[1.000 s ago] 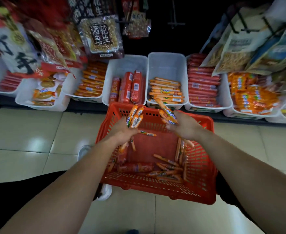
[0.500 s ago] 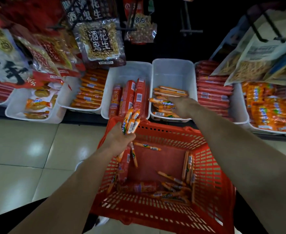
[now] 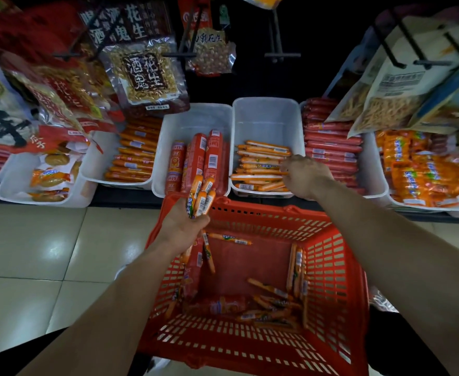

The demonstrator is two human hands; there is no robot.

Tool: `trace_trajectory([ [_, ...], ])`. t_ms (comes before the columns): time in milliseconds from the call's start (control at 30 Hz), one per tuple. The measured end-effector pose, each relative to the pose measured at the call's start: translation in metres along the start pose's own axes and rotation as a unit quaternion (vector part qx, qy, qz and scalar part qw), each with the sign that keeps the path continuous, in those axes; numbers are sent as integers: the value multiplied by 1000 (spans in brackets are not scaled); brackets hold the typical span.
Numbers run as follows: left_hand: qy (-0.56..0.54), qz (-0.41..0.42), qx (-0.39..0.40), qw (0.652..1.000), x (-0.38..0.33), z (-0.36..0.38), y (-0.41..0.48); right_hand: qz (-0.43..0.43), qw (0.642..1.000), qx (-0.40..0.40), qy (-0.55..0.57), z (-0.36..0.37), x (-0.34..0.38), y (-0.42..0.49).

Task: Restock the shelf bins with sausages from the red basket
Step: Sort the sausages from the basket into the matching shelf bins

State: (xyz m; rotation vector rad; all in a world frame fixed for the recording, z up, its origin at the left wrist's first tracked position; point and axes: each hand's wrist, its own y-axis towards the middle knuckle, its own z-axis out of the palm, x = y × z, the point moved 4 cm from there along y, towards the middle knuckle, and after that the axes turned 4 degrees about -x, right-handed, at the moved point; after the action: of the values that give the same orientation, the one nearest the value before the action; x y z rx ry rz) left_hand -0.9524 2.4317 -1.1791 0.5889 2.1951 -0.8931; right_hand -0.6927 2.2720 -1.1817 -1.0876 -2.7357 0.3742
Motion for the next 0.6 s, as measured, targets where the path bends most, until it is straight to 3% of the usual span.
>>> trace_trajectory([
  [167,55,64,37,996,-48,14,23,-38,997,34,63,-17,-16,-16],
  [267,137,108,61,983,-86,41,54,-14,994,29,102,-16,-42,-39],
  [433,343,226,71,909,-132,100,102,50,985,23,164,15,-75,-69],
  [600,389,264,79,879,-138,134,122,72,981,-8,179,26,-81,-67],
])
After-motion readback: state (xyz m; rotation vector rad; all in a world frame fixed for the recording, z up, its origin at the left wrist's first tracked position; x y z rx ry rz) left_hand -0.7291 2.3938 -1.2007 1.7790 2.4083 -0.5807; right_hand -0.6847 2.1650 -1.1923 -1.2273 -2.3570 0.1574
